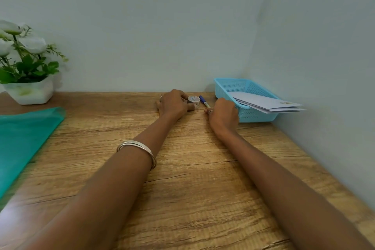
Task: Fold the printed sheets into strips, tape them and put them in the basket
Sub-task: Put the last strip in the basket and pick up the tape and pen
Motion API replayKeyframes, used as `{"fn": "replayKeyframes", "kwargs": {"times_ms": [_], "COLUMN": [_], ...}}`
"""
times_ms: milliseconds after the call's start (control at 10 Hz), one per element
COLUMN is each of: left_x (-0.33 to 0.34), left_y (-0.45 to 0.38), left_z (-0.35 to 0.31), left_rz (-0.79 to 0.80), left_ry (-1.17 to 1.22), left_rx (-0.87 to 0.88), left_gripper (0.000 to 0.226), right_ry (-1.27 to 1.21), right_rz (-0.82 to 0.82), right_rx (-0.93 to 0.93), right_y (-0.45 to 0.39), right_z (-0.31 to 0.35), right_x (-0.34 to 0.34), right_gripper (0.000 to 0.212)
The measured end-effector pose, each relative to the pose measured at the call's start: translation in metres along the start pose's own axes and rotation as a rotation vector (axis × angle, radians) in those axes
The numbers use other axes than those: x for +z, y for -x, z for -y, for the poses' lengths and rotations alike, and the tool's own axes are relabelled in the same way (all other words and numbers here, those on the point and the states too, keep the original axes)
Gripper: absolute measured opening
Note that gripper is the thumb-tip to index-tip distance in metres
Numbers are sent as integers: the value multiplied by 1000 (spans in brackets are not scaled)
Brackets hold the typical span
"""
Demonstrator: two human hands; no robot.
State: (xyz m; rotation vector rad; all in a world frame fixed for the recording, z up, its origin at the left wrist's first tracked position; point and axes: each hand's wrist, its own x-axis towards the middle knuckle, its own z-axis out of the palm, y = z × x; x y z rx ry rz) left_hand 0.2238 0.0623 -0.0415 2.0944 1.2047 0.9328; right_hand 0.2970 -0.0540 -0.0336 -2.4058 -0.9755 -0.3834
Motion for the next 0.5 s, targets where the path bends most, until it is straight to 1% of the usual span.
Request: {"fn": "replayKeyframes", "kwargs": {"times_ms": [200,300,400,500], "left_x": [-4,-17,-31,-53], "left_y": [2,11,30,45], "left_z": [1,0,2,-8], "left_rz": [41,122,143,74], "left_ry": [40,120,187,209], "left_rx": [1,-2,23,69], "left_gripper": [56,62,43,18], "right_ry": [14,31,42,41], "right_rz": [-11,-17,2,-45], "right_rx": [-33,-64,-54,-49], "right_y": [5,13,25,35], "right_z": [-1,0,0,6], "right_x": [-2,-5,-7,-19], "right_gripper": [22,21,21,19]}}
